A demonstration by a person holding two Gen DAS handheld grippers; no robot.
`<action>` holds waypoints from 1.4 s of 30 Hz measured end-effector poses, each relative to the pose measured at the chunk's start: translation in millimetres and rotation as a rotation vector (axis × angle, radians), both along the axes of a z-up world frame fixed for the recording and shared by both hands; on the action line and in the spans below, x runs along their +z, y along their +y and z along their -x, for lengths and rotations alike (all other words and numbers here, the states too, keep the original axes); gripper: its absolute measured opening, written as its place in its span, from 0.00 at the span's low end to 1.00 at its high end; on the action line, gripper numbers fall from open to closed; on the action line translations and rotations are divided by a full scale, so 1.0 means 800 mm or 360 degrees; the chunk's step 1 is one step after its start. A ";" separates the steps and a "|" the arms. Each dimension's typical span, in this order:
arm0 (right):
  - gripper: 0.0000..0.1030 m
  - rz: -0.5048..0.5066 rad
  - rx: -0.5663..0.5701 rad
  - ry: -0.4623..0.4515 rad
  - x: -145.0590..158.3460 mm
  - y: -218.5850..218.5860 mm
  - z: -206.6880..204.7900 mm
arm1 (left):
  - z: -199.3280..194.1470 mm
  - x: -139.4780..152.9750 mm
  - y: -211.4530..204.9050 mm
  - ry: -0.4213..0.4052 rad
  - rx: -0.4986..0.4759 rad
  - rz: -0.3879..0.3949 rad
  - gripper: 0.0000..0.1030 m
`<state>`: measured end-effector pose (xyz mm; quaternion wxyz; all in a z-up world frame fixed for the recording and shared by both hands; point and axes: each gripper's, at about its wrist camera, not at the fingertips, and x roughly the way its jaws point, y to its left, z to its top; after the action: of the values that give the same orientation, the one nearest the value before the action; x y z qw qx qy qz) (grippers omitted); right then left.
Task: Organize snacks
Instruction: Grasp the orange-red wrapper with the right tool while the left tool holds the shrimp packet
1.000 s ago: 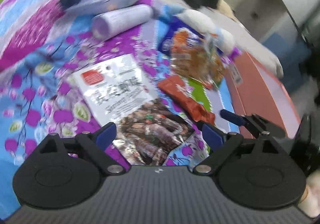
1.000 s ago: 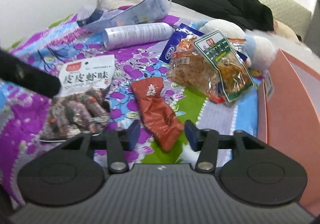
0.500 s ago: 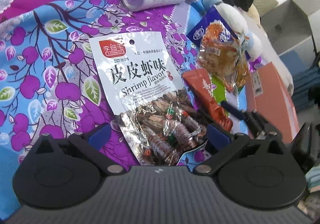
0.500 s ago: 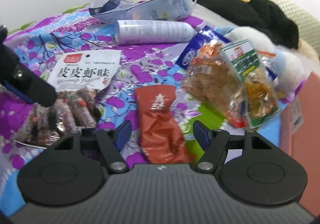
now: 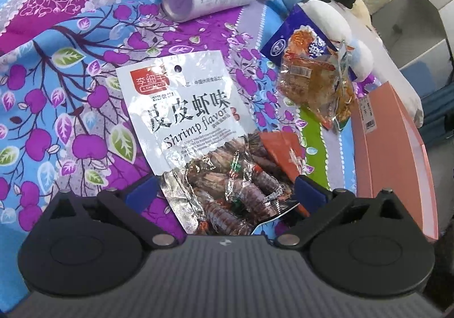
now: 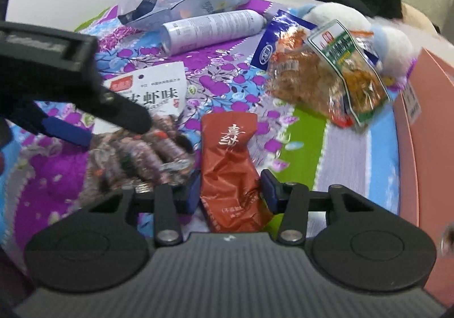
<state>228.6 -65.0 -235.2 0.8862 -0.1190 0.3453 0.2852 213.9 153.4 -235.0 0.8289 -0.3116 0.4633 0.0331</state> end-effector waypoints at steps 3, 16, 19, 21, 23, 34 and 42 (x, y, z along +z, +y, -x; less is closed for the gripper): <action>0.46 -0.0029 -0.0050 0.0035 0.002 -0.005 0.017 | 0.001 0.001 -0.002 -0.0011 -0.0024 -0.0003 1.00; 0.44 -0.0022 -0.0198 -0.0047 0.020 -0.037 0.044 | -0.009 0.000 -0.027 0.0045 -0.0077 -0.0206 1.00; 0.44 0.0013 -0.0243 -0.0062 0.016 -0.044 0.040 | -0.014 -0.001 -0.040 0.0056 -0.0129 -0.0275 1.00; 0.44 0.0012 -0.0247 -0.0057 0.013 -0.048 0.038 | -0.017 -0.002 -0.048 0.0057 -0.0157 -0.0329 1.00; 0.44 0.0030 -0.0237 -0.0059 0.010 -0.049 0.037 | -0.022 -0.003 -0.055 0.0064 -0.0190 -0.0373 1.00; 0.45 0.0083 -0.0199 -0.0045 -0.010 -0.045 0.035 | -0.047 -0.015 -0.067 0.0133 -0.0113 -0.0514 1.00; 0.48 0.0033 -0.0212 -0.0051 -0.018 -0.045 0.025 | -0.034 -0.017 -0.059 0.0127 -0.0078 -0.0517 0.90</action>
<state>208.5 -100.7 -249.8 0.9073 -0.1095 0.3411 0.2202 241.1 106.2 -248.6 0.8499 -0.1606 0.4919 0.0997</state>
